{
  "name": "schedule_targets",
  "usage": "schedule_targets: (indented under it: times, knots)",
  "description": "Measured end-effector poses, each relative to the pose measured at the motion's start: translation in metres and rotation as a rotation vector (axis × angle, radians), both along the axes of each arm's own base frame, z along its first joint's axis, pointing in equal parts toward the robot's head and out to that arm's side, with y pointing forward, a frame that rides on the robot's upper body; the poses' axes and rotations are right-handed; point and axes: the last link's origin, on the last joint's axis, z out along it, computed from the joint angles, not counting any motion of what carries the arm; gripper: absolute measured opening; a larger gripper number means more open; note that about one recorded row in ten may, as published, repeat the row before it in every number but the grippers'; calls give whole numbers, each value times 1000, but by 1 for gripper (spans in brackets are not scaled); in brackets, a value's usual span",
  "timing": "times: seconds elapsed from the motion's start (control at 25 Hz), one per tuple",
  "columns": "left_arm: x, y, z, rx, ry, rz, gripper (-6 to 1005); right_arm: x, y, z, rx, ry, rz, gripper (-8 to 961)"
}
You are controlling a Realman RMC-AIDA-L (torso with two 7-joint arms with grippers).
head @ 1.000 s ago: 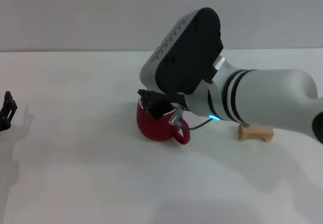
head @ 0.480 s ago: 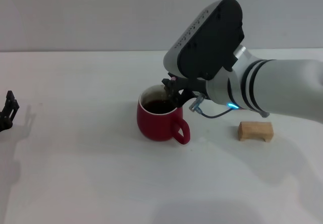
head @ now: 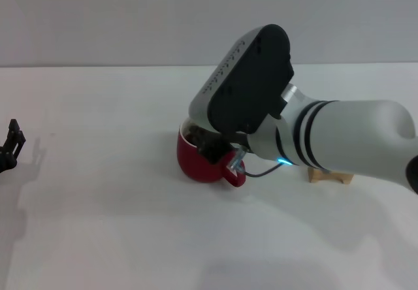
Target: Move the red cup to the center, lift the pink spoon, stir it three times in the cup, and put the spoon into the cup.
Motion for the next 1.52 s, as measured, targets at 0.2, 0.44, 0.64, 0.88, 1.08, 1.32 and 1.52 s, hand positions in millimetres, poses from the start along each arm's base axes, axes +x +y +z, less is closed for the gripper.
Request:
schedule_targets:
  times: [0.2,0.44,0.64,0.88,1.08,1.32,1.52]
  knots:
    - [0,0,0,0,-1,-1,808,-2,9,-5,11,59,-4,232]
    - [1,0,0,0,-2,-2,808,-3,11,-5,20,71,7,243]
    - [1,1,0,0,-2,-2,808,-3,6,-4,27,49,35,252]
    - [1,2,0,3,-1,-3,808,-3,2,10,85,76,49,352]
    - [1,3,1,5,-1,-1,808,13,11,44,238,211,23,436]
    - [1,3,1,5,0,-1,808,54,10,96,507,361,37,435]
    - [1,3,1,5,-1,-1,808,104,-7,122,725,439,53,435]
